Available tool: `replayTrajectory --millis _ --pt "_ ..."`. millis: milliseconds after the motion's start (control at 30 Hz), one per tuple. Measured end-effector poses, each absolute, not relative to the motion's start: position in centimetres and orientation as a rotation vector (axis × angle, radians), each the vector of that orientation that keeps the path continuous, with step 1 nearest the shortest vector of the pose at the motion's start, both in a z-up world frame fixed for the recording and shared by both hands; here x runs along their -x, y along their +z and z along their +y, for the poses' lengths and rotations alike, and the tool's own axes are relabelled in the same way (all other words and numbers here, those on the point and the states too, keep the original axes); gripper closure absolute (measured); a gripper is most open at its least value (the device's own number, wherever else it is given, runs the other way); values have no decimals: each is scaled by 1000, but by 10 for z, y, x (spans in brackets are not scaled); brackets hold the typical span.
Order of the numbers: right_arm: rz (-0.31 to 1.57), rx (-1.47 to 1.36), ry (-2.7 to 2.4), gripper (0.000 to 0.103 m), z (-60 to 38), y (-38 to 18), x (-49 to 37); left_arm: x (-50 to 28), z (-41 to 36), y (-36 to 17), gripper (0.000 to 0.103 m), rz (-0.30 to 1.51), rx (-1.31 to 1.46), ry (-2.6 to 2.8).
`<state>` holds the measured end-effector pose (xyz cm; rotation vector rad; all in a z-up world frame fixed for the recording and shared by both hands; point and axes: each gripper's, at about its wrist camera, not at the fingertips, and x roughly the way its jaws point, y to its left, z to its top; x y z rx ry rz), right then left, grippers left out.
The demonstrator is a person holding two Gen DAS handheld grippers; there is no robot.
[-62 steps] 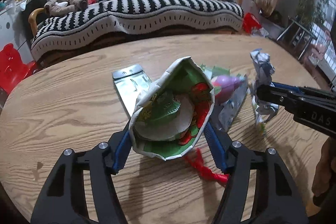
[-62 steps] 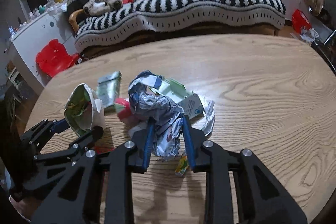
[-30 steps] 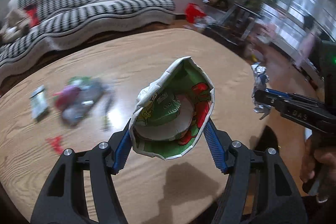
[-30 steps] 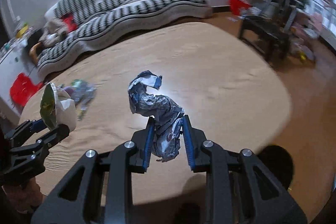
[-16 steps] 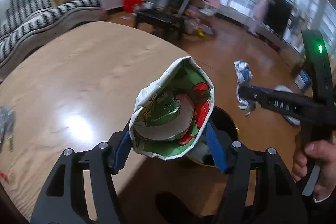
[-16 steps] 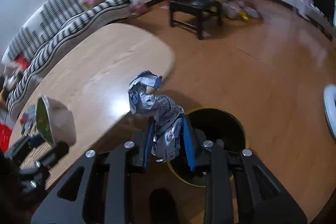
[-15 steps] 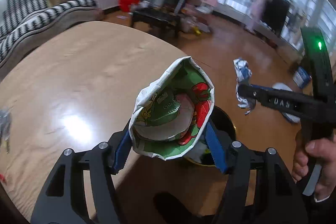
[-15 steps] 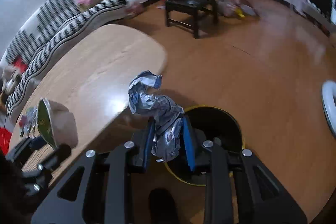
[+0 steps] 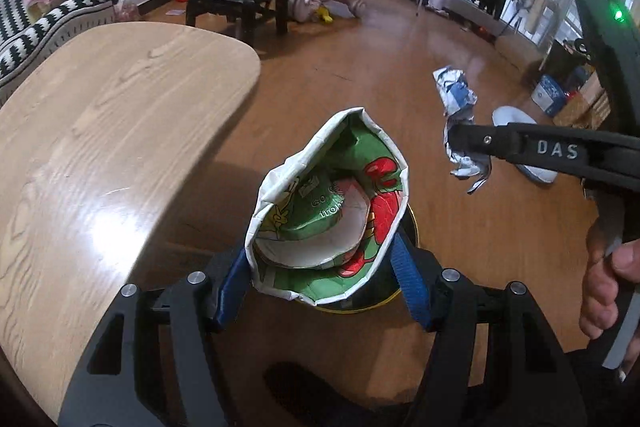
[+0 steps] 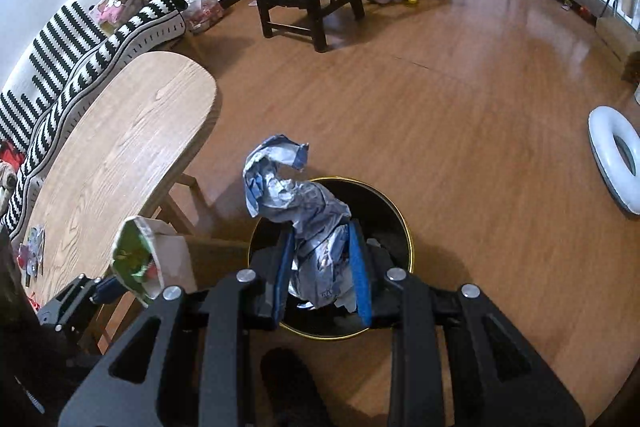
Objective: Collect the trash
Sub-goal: 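Carry the snack bag and foil wrapper to the bin and open both tools, then move both tools back over the table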
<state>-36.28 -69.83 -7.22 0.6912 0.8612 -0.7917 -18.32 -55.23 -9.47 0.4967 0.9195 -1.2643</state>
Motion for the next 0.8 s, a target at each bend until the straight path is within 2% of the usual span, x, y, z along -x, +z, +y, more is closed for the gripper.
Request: replayTrajectory --millis 500,533,633,700,800 --pt "874 -705 -798 75 -705 -79 355 184 -583 -118 37 958 -533 -1280" --pt "877 -703 -798 72 -703 -79 355 184 -584 -120 36 958 -538 -1282" --pt "899 -688 -808 32 -704 -81 352 185 -588 -123 28 943 -563 -1282" --pt "883 -681 -811 32 -703 -78 352 186 -589 -124 22 938 -574 -1283" --pt "882 -677 -803 32 -701 -78 350 187 -589 -123 20 929 -576 -1290"
